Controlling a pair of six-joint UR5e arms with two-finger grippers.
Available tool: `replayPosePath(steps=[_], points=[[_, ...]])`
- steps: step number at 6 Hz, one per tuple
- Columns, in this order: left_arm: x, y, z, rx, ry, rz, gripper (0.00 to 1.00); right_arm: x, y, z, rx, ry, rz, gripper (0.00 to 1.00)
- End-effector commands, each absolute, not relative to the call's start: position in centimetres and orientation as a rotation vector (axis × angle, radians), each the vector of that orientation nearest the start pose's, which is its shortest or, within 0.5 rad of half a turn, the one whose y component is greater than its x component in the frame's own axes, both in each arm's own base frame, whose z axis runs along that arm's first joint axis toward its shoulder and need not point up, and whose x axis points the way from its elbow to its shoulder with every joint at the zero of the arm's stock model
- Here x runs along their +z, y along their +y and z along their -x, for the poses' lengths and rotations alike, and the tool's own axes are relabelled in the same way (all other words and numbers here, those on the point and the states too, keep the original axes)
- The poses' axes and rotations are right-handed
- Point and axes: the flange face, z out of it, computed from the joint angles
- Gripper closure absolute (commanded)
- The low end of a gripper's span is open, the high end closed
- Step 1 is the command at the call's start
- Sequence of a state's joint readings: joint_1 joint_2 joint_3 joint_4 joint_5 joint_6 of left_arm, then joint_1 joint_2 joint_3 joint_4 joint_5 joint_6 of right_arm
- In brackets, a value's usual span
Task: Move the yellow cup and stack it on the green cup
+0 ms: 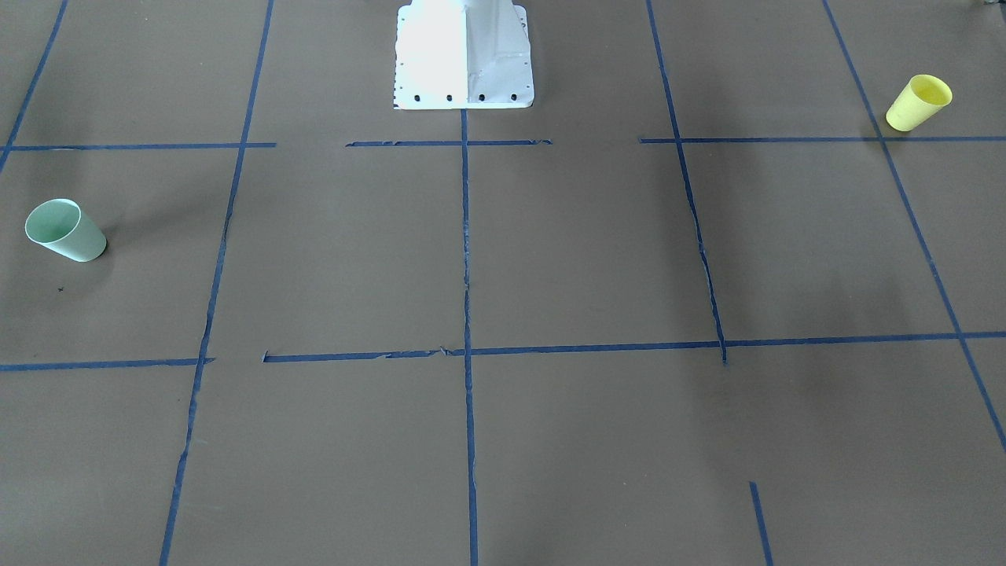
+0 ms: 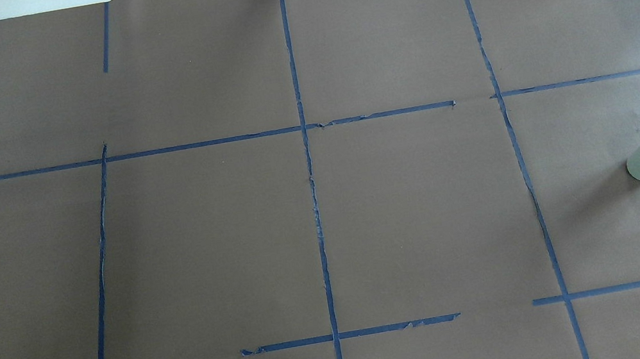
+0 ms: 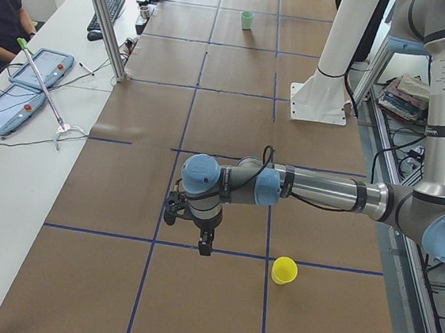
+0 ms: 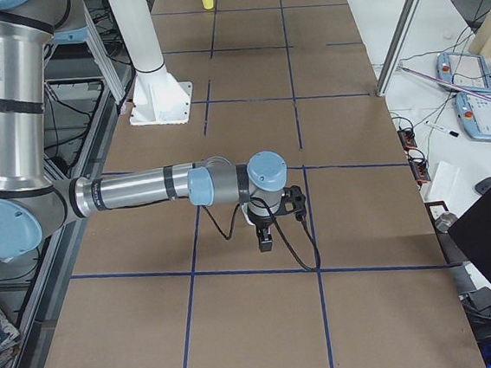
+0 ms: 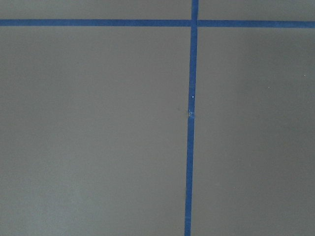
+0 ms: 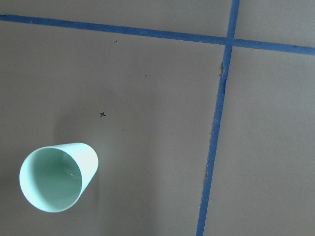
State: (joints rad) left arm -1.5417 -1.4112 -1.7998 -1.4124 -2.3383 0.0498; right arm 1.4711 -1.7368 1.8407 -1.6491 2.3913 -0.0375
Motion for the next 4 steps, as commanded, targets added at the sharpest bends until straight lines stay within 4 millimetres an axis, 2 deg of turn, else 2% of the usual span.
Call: replayPosePath(steps=[1,4], points=[[63.41,-41.84,4.65,0.069,0.773,0.056,0.0,60.77,-42.45,-1.83,-0.138,-0.822,0.006,0.0],[63.36,-41.69,4.19,0.076,0.776,0.061,0.0,60.83,-42.45,-1.75,-0.137,-0.823,0.008,0.0]])
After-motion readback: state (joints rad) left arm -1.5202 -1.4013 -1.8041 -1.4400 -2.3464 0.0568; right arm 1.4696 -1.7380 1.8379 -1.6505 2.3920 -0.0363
